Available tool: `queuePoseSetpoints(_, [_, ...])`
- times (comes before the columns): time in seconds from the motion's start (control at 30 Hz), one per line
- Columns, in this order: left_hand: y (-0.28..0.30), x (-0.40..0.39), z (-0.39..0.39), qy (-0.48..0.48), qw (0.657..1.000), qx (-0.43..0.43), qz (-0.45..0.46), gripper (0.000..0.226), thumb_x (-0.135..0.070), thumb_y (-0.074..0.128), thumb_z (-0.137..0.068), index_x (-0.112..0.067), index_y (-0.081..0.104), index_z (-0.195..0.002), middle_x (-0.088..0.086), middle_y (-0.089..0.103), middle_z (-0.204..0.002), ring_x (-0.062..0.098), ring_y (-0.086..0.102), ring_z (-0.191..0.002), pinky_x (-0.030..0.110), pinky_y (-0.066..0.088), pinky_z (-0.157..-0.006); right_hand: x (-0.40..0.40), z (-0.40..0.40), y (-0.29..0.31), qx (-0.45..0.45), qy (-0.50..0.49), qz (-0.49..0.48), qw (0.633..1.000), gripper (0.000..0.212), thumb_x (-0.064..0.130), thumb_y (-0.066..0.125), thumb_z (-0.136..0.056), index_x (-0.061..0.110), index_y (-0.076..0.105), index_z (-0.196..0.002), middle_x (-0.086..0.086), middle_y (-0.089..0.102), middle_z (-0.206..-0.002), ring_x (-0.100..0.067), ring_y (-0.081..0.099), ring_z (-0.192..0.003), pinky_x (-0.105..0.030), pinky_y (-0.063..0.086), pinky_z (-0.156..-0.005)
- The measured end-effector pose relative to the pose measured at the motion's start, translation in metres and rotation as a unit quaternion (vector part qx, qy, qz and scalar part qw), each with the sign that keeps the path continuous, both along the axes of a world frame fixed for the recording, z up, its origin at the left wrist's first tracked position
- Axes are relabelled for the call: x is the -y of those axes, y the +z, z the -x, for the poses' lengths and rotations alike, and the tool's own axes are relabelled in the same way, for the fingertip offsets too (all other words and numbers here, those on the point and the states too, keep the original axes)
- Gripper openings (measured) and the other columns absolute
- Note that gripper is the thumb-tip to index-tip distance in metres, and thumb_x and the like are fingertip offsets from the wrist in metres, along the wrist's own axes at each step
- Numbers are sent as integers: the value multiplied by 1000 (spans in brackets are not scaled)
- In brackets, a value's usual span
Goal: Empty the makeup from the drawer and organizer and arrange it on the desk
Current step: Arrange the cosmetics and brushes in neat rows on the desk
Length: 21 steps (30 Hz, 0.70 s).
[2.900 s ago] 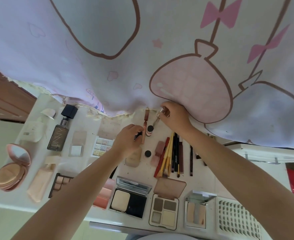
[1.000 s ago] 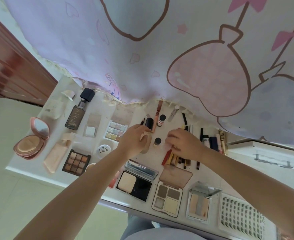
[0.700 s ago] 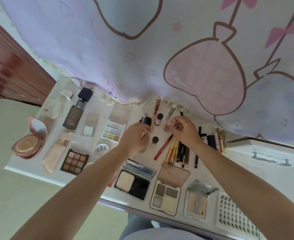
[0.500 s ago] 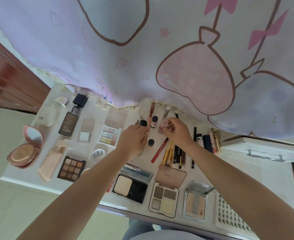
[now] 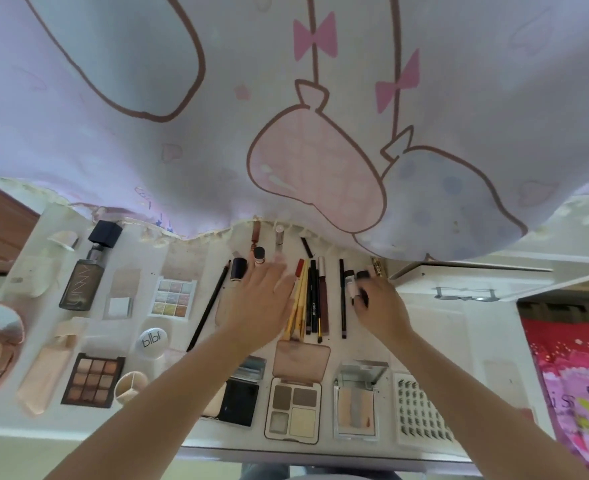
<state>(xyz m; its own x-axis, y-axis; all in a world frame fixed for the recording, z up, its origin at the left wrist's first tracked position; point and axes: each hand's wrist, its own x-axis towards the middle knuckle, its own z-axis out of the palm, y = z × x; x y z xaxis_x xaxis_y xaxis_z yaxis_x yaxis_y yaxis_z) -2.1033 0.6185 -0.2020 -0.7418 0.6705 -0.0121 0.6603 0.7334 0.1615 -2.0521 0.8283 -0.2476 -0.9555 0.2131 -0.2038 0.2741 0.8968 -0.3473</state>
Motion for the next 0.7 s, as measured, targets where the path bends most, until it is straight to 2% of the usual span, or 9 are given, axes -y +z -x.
queuePoseSetpoints(0.07, [-3, -16, -12, -22, 998, 62, 24, 42, -28, 56, -87, -14, 50, -126, 7, 46, -136, 21, 42, -128, 34, 35, -106, -11, -16, -3, 36, -27, -35, 998, 31, 20, 49, -89, 7, 55, -117, -10, 55, -122, -25, 51, -112, -29, 43, -91])
queuePoseSetpoints(0.1, [-9, -22, -17, -29, 994, 96, 35, 43, -27, 43, -94, -15, 39, -135, 4, 35, -144, 18, 29, -136, 30, 25, -112, -13, -21, -4, 50, -36, -44, 997, 33, 20, 49, -90, 7, 53, -120, -10, 53, -124, -25, 50, -113, -29, 43, -91])
queuePoseSetpoints(0.13, [-13, -29, -21, -22, 990, 133, 42, 43, -27, 35, -97, -16, 33, -139, 2, 30, -147, 16, 23, -137, 28, 21, -112, -14, -24, -5, 62, -43, -47, 996, 35, 21, 49, -90, 8, 52, -122, -10, 52, -124, -25, 49, -113, -29, 44, -91])
queuePoseSetpoints(0.3, [-32, -50, -22, 24, 974, 217, 65, 40, -24, 32, -98, -8, 38, -134, 7, 36, -143, 20, 29, -133, 28, 23, -110, -16, -29, -7, 93, -88, 4, 992, 42, 23, 51, -89, 11, 46, -129, -11, 51, -119, -26, 54, -105, -30, 45, -83])
queuePoseSetpoints(0.4, [-37, -54, -17, 2, 961, 237, 143, 47, -20, 29, -99, -4, 23, -143, 11, 17, -153, 24, 10, -143, 29, 8, -115, -14, -29, -7, 88, -106, 12, 990, 46, 31, 54, -88, 11, 46, -128, -10, 53, -117, -25, 55, -104, -30, 46, -83])
queuePoseSetpoints(0.47, [-42, -56, -14, 3, 950, 259, 173, 51, -21, 28, -100, -4, 13, -145, 13, 5, -155, 27, 0, -144, 32, 4, -117, -12, -26, -9, 86, -112, 8, 990, 45, 35, 54, -87, 11, 48, -124, -9, 55, -115, -25, 56, -102, -31, 47, -80])
queuePoseSetpoints(0.63, [-45, -61, -14, 11, 939, 292, 183, 56, -24, 32, -98, -7, 9, -146, 12, 2, -155, 28, -3, -144, 37, 9, -118, -10, -21, -10, 88, -129, 12, 988, 37, 29, 49, -90, 7, 49, -120, -12, 56, -113, -27, 57, -99, -34, 49, -77])
queuePoseSetpoints(0.7, [-45, -61, -14, 13, 937, 298, 179, 57, -23, 33, -98, -7, 9, -146, 11, 1, -156, 27, -3, -144, 36, 8, -118, -10, -22, -8, 73, -116, -19, 990, 36, 27, 47, -90, 7, 49, -121, -12, 55, -117, -27, 55, -103, -33, 48, -80])
